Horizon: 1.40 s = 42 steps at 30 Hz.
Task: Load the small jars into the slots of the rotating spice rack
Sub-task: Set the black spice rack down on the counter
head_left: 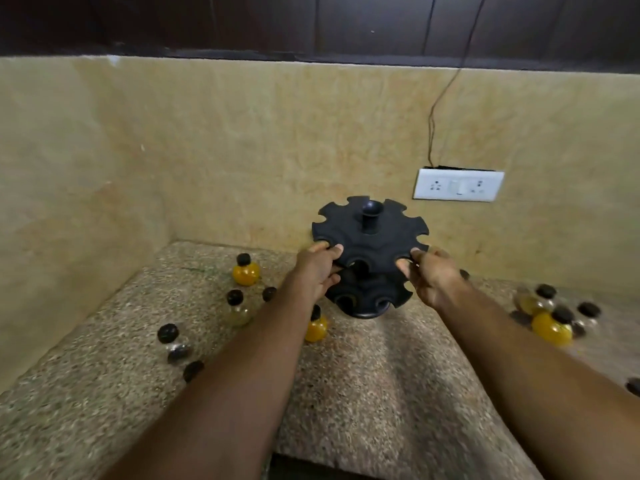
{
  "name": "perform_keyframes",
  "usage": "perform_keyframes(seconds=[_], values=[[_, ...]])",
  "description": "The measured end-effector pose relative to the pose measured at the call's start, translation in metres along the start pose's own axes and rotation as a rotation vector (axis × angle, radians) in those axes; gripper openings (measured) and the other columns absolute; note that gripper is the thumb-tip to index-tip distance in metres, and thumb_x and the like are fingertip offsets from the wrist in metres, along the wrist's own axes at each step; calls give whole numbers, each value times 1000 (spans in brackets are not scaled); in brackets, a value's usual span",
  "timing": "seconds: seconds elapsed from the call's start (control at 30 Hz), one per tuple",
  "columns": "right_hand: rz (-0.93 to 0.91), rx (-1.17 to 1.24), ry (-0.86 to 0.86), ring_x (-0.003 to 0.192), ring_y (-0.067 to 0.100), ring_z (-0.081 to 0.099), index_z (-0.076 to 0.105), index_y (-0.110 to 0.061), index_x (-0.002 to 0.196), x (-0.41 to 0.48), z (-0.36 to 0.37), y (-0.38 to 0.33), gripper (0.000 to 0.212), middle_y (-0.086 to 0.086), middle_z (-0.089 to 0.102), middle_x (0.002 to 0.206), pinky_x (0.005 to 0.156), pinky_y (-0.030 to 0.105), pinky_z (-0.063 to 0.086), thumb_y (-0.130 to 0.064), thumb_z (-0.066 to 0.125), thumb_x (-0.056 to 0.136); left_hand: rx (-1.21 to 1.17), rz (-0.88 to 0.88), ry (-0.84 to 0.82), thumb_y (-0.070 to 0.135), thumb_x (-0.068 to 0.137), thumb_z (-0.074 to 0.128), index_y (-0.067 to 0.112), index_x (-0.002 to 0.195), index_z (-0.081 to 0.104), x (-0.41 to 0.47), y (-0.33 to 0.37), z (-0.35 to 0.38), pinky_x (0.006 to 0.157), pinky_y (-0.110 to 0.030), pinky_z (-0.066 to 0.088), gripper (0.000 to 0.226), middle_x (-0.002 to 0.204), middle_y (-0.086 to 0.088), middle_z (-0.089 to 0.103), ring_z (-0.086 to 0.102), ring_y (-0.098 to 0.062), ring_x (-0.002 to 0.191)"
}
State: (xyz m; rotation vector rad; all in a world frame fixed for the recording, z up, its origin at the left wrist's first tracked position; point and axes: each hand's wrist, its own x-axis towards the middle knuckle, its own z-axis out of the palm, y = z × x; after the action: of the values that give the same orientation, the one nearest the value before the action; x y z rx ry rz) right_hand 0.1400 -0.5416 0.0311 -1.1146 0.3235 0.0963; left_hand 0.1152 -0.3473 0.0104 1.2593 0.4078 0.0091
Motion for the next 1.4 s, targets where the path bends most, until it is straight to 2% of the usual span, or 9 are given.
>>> perform_keyframes(seconds=[0.17, 0.4, 0.57, 0.77, 0.87, 1.07, 1.23, 1.3, 1.4], values=[[55, -6, 57, 79, 12, 64, 47, -6, 119, 2, -54, 15, 20, 1, 61, 99, 60, 28, 61, 5, 48, 103, -5, -106, -36, 20, 100, 60, 18, 134, 57, 0, -52, 29, 65, -32, 48, 34, 129, -5, 67, 68, -24, 98], [128, 5, 132, 81, 17, 68, 52, -6, 139, 22, -98, 39, 37, 12, 66, 121, 55, 27, 61, 0, 52, 102, -10, -153, -9, 16, 100, 59, 19, 134, 56, 3, -93, 49, 68, -32, 47, 34, 120, 0, 67, 66, -20, 94], [165, 53, 110, 79, 19, 71, 45, -8, 148, 42, -112, 40, 48, 7, 69, 102, 60, 29, 63, -1, 56, 101, 2, -138, 27, 16, 100, 59, 20, 143, 49, 14, -99, 63, 69, -31, 45, 44, 103, 11, 66, 65, -18, 93], [142, -7, -10, 91, 23, 70, 51, -7, 142, 72, -119, 33, 41, 15, 64, 132, 60, 26, 62, -4, 56, 102, 27, -64, 84, 20, 101, 59, 29, 93, 57, 26, -93, 79, 65, -31, 46, 12, 99, 10, 63, 62, -14, 87], [121, -54, -29, 87, 23, 75, 51, -7, 141, 85, -124, 31, 41, 16, 66, 128, 61, 27, 61, -8, 59, 101, -23, -26, 89, 26, 98, 63, 30, 101, 62, 29, -99, 89, 67, -32, 47, 5, 108, 5, 70, 70, -19, 95], [93, -154, -86, 83, 24, 77, 56, -12, 135, 80, -149, 37, 41, 14, 73, 116, 66, 31, 60, -25, 66, 98, -68, -209, -154, 44, 80, 73, 26, 125, 62, 12, -144, 105, 74, -36, 47, 50, 121, 0, 72, 70, -21, 107], [112, -170, 57, 84, 24, 74, 59, -16, 128, 65, -208, 38, 32, 11, 71, 114, 59, 31, 58, -20, 67, 97, 253, -257, -250, 38, 70, 89, 20, 130, 62, 8, -185, 143, 93, -49, 55, 68, 109, -4, 75, 74, -22, 92], [98, -226, 112, 77, 24, 73, 61, -16, 124, 63, -230, 38, 25, 9, 73, 108, 53, 28, 55, -16, 64, 99, 540, -173, -239, 35, 79, 84, 19, 134, 58, 12, -201, 165, 86, -42, 59, 62, 106, -1, 71, 72, -19, 87], [77, -379, 229, 75, 27, 66, 59, -11, 122, 70, -262, 35, 24, 9, 70, 88, 57, 31, 55, -14, 64, 98, 998, 58, -307, 42, 83, 77, 25, 140, 50, 18, -223, 196, 89, -31, 50, 65, 119, -1, 66, 63, -20, 109]])
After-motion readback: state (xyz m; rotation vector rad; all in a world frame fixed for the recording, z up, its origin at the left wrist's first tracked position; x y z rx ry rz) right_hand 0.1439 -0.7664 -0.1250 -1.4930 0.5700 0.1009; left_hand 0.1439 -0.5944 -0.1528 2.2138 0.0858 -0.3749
